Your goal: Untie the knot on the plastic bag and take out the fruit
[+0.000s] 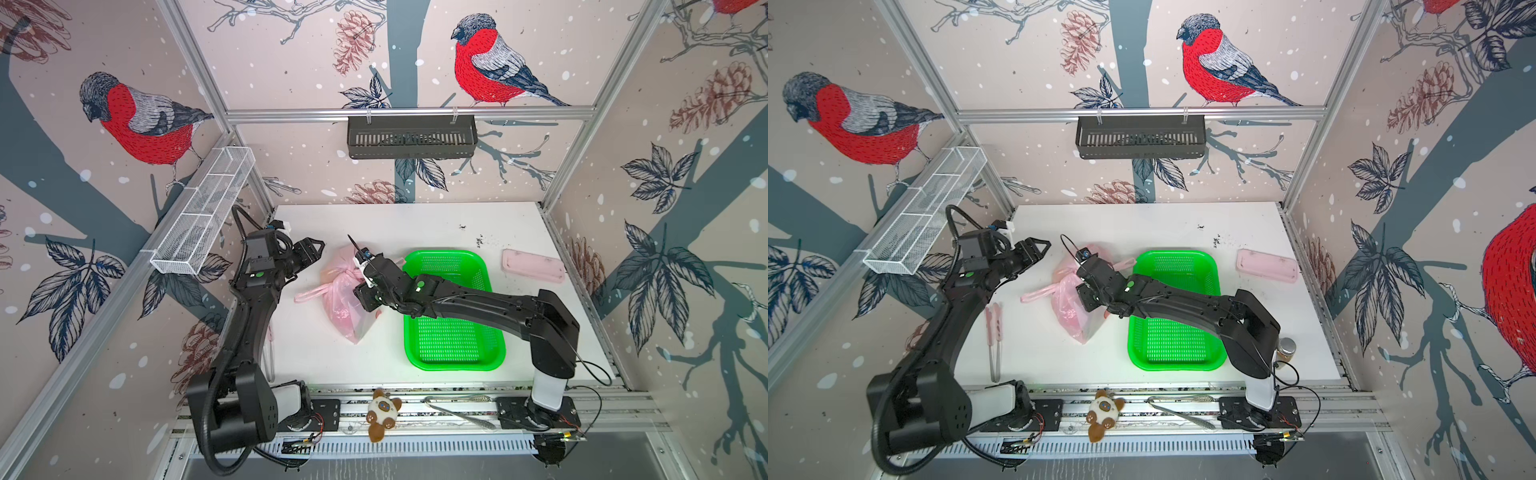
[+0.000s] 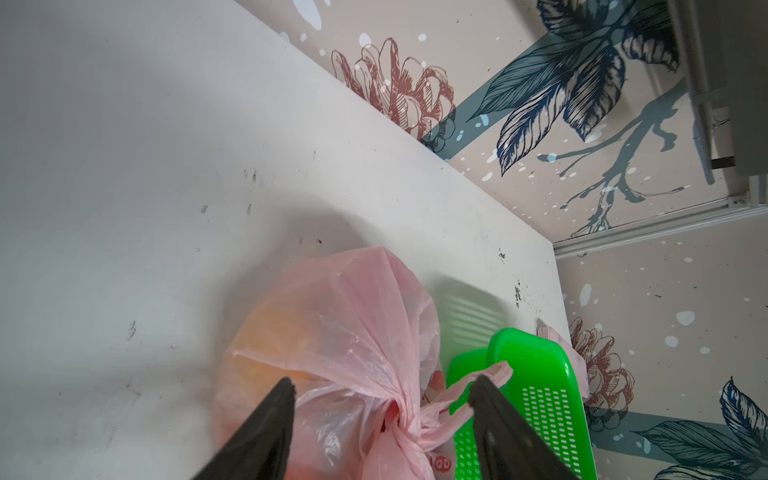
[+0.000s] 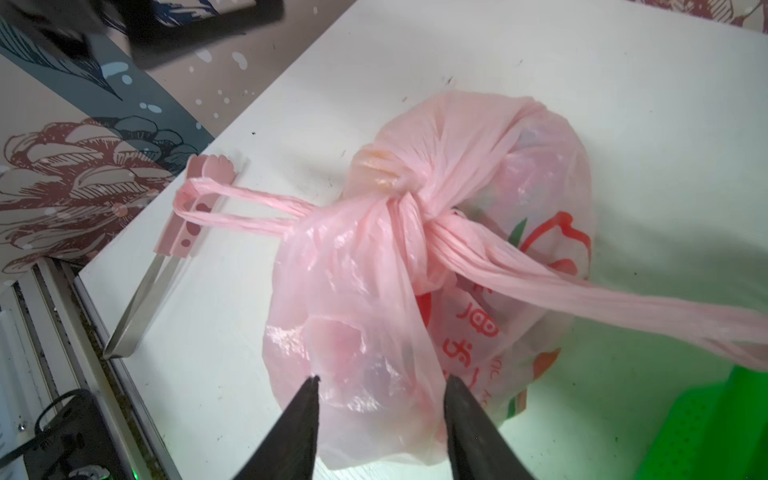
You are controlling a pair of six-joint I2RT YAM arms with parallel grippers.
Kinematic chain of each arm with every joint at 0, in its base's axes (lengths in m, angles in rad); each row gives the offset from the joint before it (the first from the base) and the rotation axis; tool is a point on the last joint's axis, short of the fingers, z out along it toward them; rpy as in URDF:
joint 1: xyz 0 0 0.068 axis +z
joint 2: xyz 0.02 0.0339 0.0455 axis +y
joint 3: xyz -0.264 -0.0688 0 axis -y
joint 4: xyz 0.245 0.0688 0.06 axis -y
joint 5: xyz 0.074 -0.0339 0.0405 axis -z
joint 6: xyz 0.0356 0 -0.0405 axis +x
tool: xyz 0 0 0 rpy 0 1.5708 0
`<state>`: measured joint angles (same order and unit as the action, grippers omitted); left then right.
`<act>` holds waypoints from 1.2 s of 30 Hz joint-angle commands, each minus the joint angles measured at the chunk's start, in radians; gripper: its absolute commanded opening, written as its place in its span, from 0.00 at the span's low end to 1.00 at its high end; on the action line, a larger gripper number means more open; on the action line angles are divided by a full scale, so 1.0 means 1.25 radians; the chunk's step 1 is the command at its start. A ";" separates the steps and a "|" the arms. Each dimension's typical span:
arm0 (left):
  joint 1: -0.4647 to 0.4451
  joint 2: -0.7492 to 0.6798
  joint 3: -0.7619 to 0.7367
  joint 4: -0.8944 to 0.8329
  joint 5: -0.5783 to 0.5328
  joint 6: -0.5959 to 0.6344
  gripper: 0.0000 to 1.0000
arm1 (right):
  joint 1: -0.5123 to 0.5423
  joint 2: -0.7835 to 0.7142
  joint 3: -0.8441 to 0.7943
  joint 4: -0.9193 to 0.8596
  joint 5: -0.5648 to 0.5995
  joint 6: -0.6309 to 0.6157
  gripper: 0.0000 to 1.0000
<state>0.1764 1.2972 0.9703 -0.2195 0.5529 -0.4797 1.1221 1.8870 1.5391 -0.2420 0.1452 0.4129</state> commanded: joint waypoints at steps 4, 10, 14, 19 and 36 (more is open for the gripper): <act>-0.036 0.083 0.057 -0.006 0.010 0.024 0.67 | 0.004 0.069 0.074 -0.013 0.053 -0.001 0.54; -0.094 0.158 0.083 -0.003 0.003 0.026 0.67 | -0.007 0.138 0.124 -0.007 0.009 -0.004 0.49; -0.116 0.191 0.094 -0.001 -0.007 0.028 0.69 | -0.015 0.143 0.110 0.016 -0.023 -0.008 0.31; -0.140 0.228 0.128 -0.021 -0.020 0.037 0.70 | -0.018 0.110 0.043 0.061 -0.056 -0.010 0.14; -0.290 0.280 0.249 -0.260 -0.243 0.181 0.59 | -0.035 0.030 -0.097 0.154 -0.106 -0.003 0.06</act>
<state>-0.1661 1.6444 1.2560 -0.4469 0.3431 -0.3126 1.0790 1.9350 1.4208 -0.0891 0.0257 0.4133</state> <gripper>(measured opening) 0.590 0.067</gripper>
